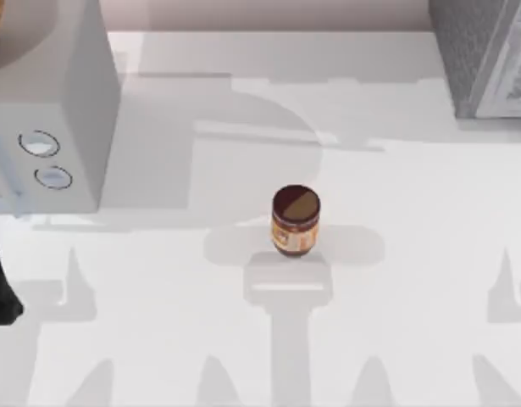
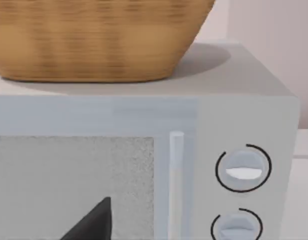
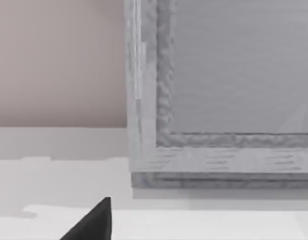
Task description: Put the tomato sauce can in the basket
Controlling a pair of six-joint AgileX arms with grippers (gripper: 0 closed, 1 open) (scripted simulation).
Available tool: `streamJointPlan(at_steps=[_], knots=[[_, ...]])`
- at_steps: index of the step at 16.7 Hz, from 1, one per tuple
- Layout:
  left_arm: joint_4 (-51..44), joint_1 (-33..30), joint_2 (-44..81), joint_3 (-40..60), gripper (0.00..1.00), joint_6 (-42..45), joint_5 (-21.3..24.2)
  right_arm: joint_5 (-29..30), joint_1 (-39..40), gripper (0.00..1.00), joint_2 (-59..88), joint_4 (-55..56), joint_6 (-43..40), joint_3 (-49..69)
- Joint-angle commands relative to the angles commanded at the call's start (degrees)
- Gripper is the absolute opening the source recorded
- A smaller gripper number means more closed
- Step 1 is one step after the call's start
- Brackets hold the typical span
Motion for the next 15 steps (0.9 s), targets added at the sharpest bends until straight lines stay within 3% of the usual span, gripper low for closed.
streamJointPlan(at_steps=[4, 7, 15], knots=[[1.45, -0.24, 1.72, 0.78, 1.00, 0.05, 1.06, 0.00, 0.00, 1.00, 0.00, 0.00, 0.00, 0.00], [7.13, -1.19, 8.79, 3.82, 1.00, 0.22, 5.21, 0.00, 0.00, 1.00, 0.00, 0.00, 0.00, 0.00], [35.82, -6.10, 51.21, 19.22, 1.00, 1.00, 26.34, 0.00, 0.00, 1.00, 0.00, 0.00, 0.00, 0.00]])
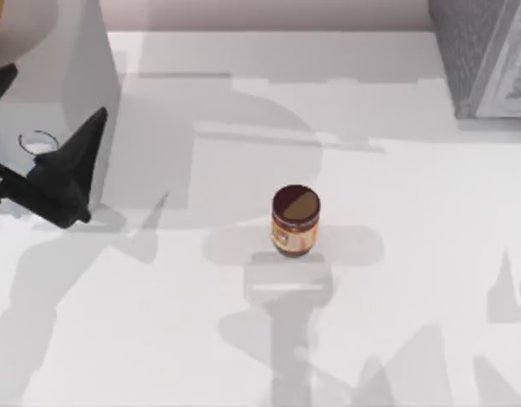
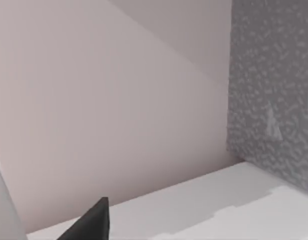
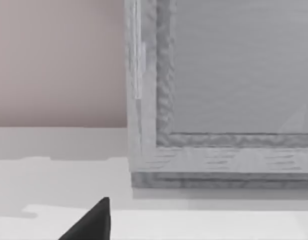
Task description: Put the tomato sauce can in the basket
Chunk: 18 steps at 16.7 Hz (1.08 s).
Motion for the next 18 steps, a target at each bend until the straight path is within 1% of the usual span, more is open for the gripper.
streamJointPlan(at_steps=[7, 11, 13, 15, 18], knots=[[29.62, -5.16, 48.10, 15.84, 1.00, 0.48, 21.96, 0.00, 0.00, 1.00, 0.00, 0.00, 0.00, 0.00], [43.65, -7.59, 71.44, 23.31, 1.00, 0.53, 32.39, 0.00, 0.00, 1.00, 0.00, 0.00, 0.00, 0.00], [49.08, -8.53, 80.29, 26.18, 1.00, 0.51, 36.45, 0.00, 0.00, 1.00, 0.00, 0.00, 0.00, 0.00], [53.20, -9.23, 86.74, 28.36, 1.00, 0.47, 39.53, 0.00, 0.00, 1.00, 0.00, 0.00, 0.00, 0.00], [56.61, -9.82, 91.89, 30.15, 1.00, 0.42, 42.09, 0.00, 0.00, 1.00, 0.00, 0.00, 0.00, 0.00]])
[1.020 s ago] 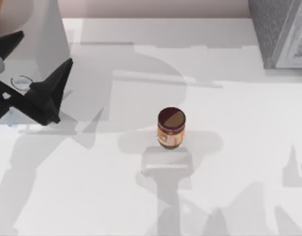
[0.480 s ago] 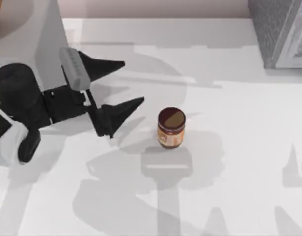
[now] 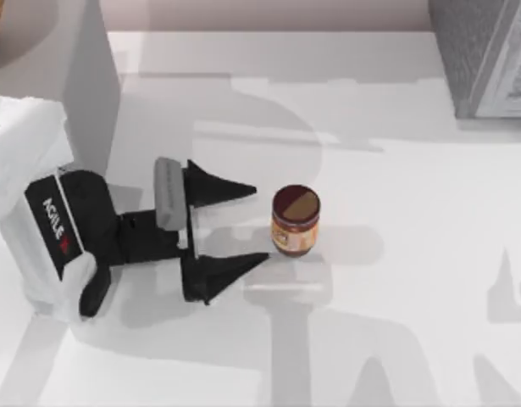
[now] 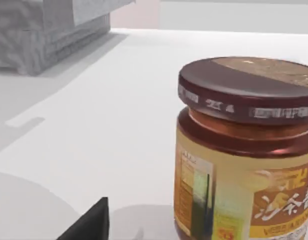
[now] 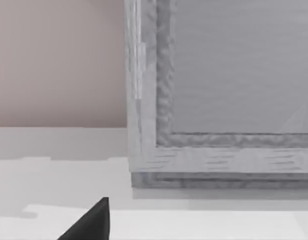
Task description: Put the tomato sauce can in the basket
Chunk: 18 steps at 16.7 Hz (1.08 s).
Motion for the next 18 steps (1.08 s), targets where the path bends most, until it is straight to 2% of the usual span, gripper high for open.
streamJointPlan(at_steps=[8, 15, 18], knots=[[-0.19, -0.60, 0.52, 0.65, 1.00, -0.01, -0.46, 0.00, 0.00, 1.00, 0.00, 0.00, 0.00, 0.00], [-5.09, -9.13, 2.19, 7.73, 1.00, -0.42, -8.80, 0.00, 0.00, 1.00, 0.00, 0.00, 0.00, 0.00], [-5.54, -9.90, 2.34, 8.37, 1.00, -0.45, -9.57, 0.00, 0.00, 1.00, 0.00, 0.00, 0.00, 0.00]])
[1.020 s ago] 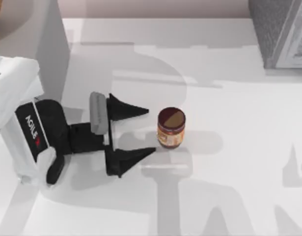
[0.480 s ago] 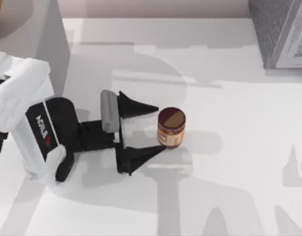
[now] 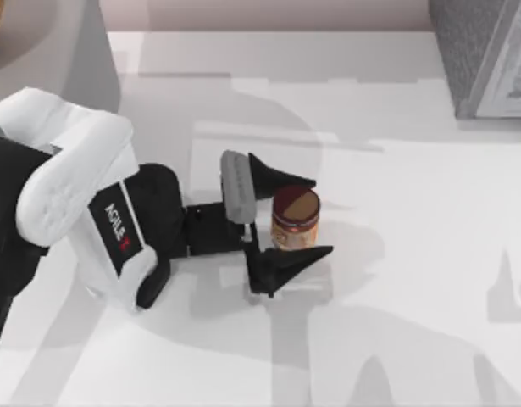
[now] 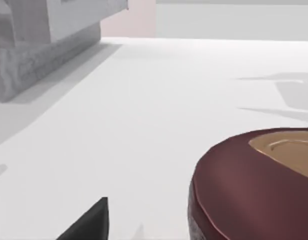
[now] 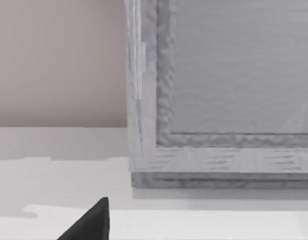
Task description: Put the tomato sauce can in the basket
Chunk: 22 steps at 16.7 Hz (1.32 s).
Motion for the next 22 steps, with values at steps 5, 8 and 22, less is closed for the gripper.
streamJointPlan(at_steps=[5, 8, 22], knots=[[0.00, 0.00, 0.00, 0.00, 0.77, 0.00, 0.00, 0.00, 0.00, 1.00, 0.00, 0.00, 0.00, 0.00], [0.00, 0.00, 0.00, 0.00, 0.55, 0.00, 0.00, 0.00, 0.00, 1.00, 0.00, 0.00, 0.00, 0.00], [0.00, 0.00, 0.00, 0.00, 0.00, 0.00, 0.00, 0.00, 0.00, 1.00, 0.00, 0.00, 0.00, 0.00]])
